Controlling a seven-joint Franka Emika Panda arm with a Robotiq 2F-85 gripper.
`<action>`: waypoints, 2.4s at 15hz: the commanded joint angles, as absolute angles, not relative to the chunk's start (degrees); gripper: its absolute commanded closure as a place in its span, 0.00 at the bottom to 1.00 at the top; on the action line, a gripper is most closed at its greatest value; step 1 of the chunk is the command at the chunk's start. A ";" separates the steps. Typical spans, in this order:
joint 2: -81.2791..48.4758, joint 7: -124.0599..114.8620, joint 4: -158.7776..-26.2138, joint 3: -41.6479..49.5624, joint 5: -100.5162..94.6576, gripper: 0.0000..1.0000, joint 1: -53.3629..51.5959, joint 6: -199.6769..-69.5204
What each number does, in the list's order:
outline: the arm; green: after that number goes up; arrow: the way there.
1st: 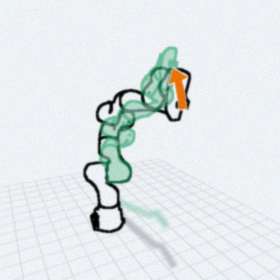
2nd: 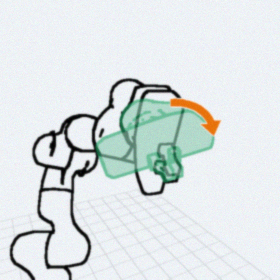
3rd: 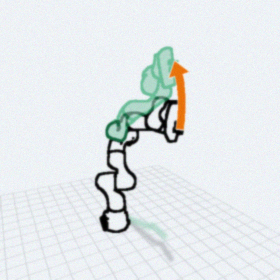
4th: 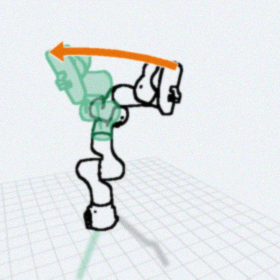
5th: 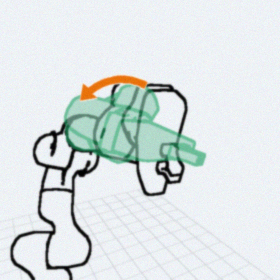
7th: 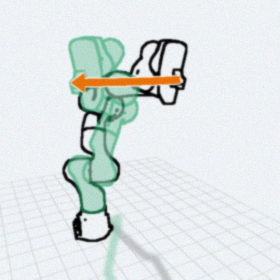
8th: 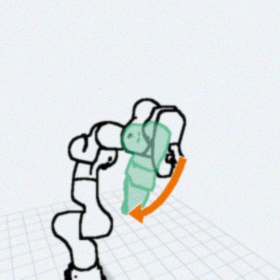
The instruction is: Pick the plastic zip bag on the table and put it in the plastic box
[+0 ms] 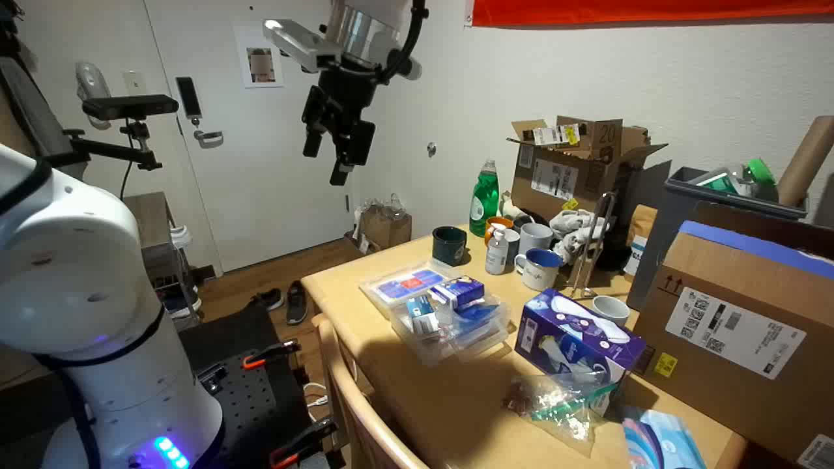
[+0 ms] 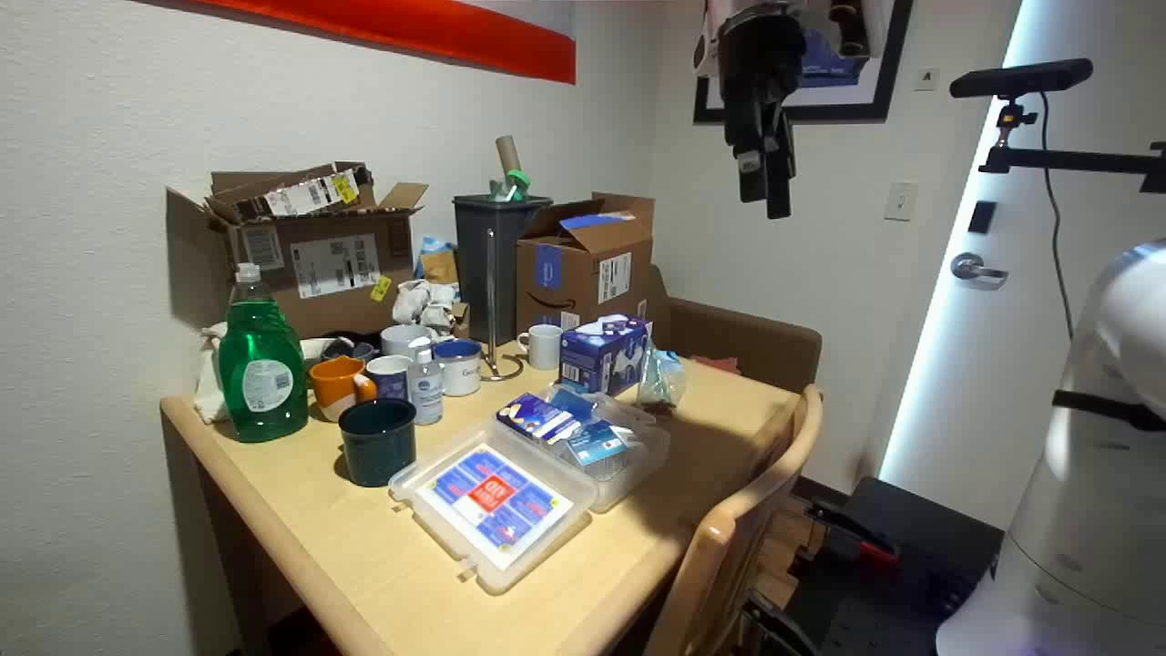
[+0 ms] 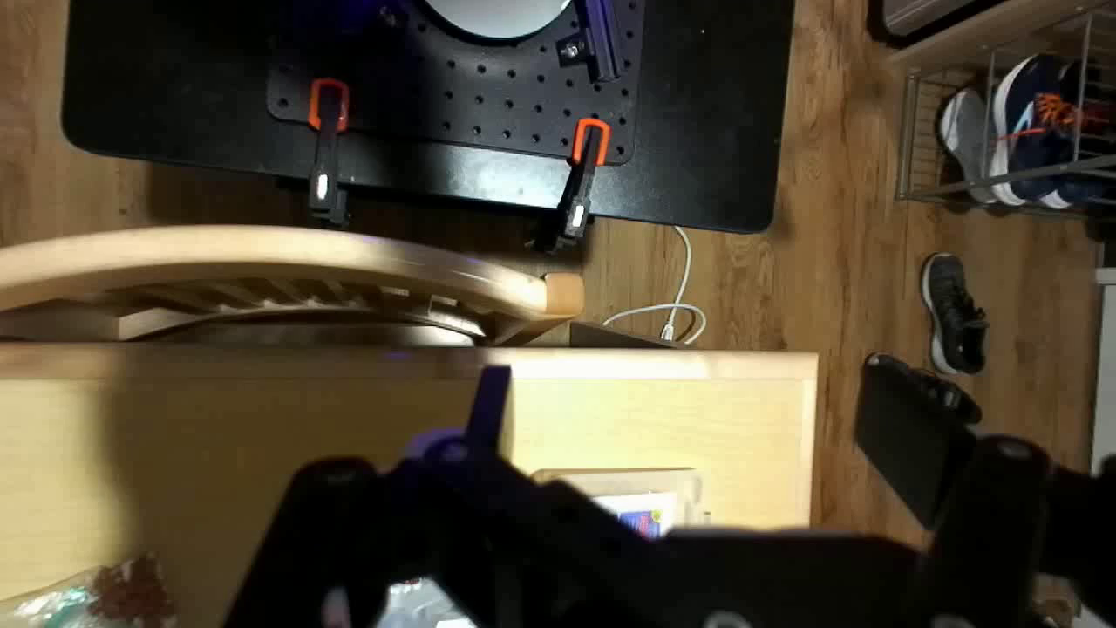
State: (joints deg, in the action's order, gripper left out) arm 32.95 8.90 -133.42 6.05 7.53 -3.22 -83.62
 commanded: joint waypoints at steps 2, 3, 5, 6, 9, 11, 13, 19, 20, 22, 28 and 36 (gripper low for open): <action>32.83 9.42 -133.31 5.10 7.90 0.00 -1.98 -83.44; 32.83 9.42 -133.31 5.10 7.90 0.00 -1.98 -83.44; 32.83 9.42 -133.31 5.10 7.90 0.00 -1.98 -83.44; 32.83 9.42 -133.31 5.10 7.90 0.00 -1.98 -83.44; 32.83 9.42 -133.31 5.10 7.90 0.00 -1.98 -83.44; 32.83 9.42 -133.31 5.10 7.90 0.00 -1.98 -83.44; 32.46 9.36 -132.72 4.89 7.92 0.00 -2.09 -83.44; 29.59 12.41 -131.64 5.19 7.73 0.00 -2.66 -89.41; 28.36 13.00 -131.20 5.24 7.53 0.00 -2.68 -90.01; 25.60 14.87 -130.27 5.62 7.56 0.00 -2.69 -91.63; 19.64 16.91 -128.85 5.75 6.78 0.00 -1.66 -96.67; 15.30 20.13 -132.74 8.70 6.31 0.00 2.29 -111.77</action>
State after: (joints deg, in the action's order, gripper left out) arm 15.97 17.28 -131.41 7.63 6.65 0.88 -108.48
